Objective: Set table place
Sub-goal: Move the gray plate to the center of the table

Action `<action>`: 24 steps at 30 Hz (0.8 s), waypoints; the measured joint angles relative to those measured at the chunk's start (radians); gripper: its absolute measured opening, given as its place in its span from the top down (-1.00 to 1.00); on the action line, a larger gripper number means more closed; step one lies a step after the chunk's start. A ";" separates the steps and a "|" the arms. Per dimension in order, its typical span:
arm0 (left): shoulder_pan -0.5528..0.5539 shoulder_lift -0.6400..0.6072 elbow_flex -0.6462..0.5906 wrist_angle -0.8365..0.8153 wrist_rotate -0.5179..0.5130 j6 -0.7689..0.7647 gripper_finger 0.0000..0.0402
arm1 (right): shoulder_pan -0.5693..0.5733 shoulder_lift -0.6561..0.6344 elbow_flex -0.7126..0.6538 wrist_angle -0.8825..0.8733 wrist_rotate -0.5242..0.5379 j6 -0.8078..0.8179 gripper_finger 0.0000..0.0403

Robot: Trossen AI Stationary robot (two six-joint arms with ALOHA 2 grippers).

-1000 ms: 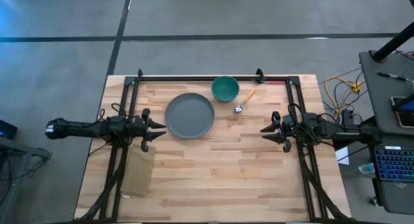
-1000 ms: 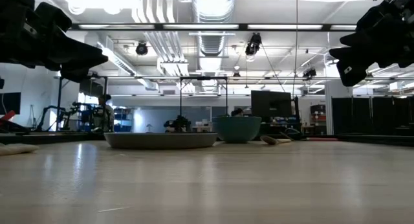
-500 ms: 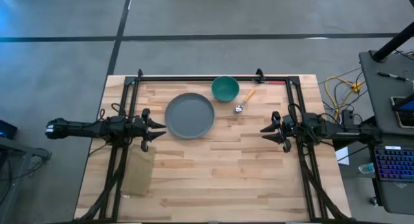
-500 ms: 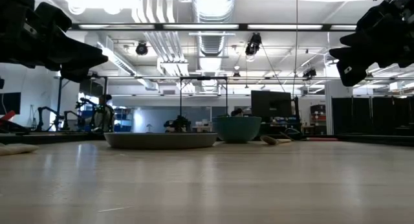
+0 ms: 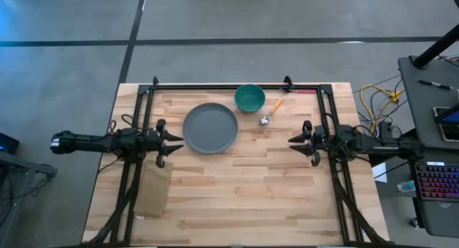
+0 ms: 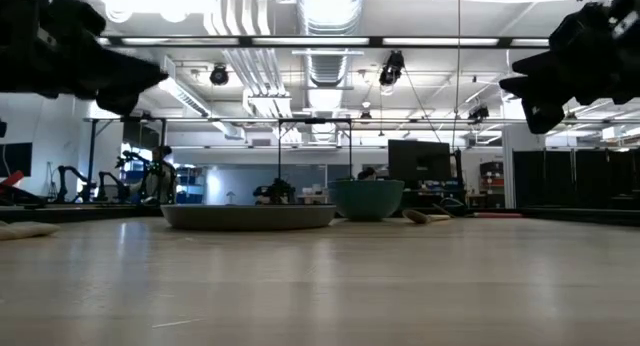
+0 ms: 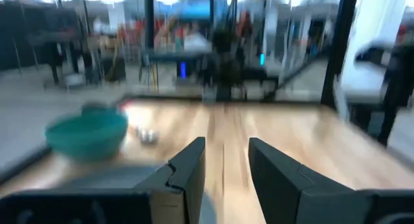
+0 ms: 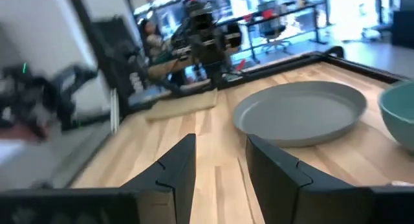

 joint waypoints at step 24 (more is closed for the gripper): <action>0.000 -0.005 -0.001 0.709 -0.226 -0.569 0.48 | 0.000 0.000 0.000 0.307 0.232 0.610 0.37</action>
